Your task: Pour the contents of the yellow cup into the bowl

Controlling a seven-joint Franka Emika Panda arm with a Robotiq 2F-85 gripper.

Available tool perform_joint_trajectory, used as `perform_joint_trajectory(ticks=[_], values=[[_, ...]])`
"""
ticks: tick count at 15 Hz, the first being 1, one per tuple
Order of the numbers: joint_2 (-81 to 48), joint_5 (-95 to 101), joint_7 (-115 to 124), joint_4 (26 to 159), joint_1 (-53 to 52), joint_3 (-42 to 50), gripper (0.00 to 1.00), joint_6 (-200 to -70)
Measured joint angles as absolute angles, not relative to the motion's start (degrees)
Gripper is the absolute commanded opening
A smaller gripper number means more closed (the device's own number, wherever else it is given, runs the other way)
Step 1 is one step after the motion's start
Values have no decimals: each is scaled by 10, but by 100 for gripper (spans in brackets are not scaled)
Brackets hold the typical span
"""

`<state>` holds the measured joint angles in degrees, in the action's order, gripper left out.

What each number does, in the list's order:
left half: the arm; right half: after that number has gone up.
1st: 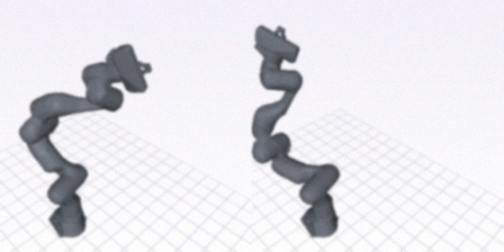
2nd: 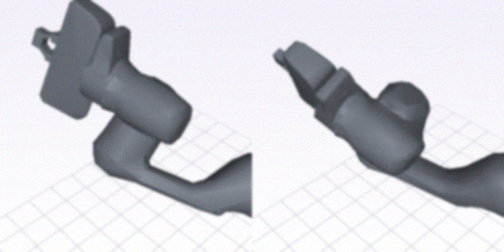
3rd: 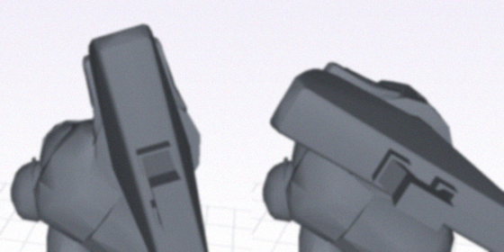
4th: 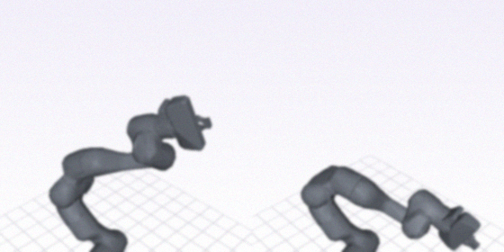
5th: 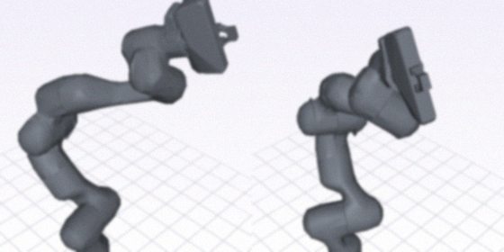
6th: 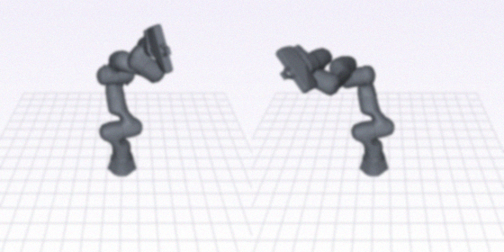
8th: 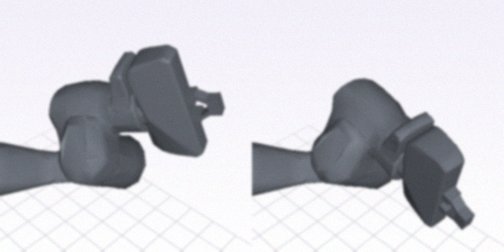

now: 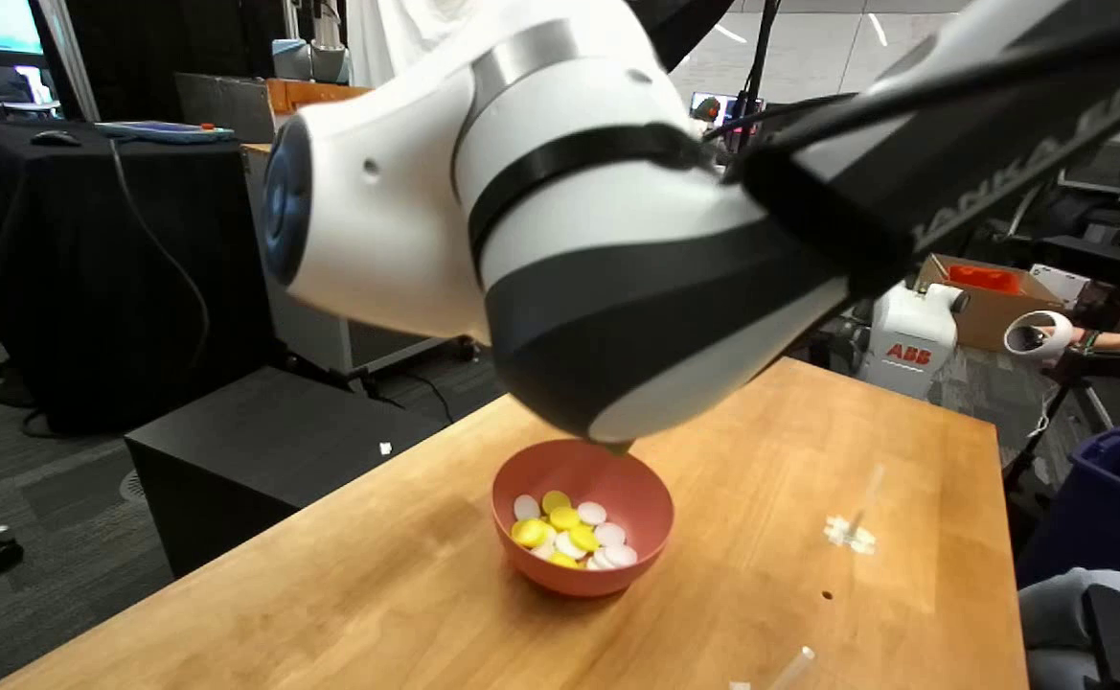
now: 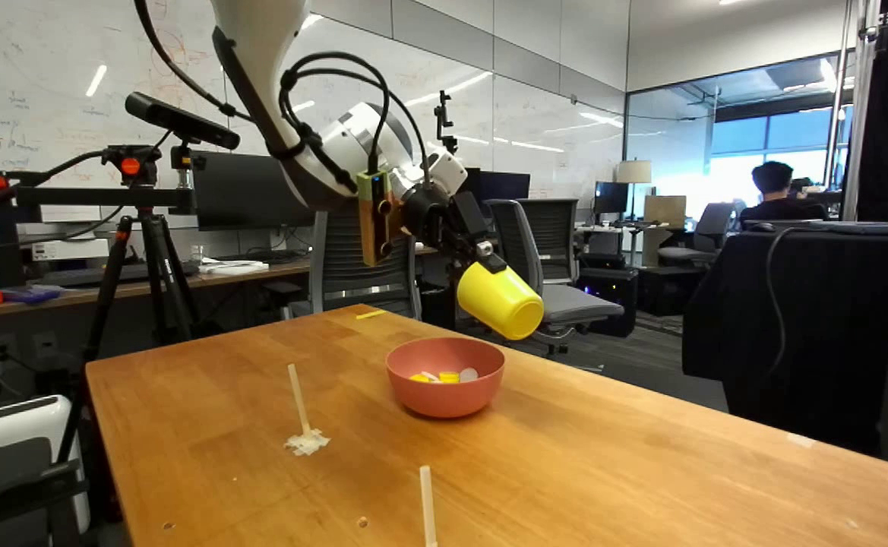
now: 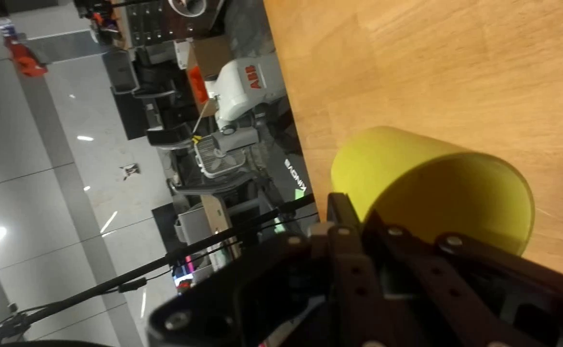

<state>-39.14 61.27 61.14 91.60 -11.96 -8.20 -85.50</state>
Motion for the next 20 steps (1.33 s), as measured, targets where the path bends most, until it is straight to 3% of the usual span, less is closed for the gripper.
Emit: perform_joint_trajectory(ticks=[9, 20], values=[[-233, 486, 496, 1074, -16, -61, 6, -1141], [-222, 360, 375, 1189, 12, 11, 6, -1454]])
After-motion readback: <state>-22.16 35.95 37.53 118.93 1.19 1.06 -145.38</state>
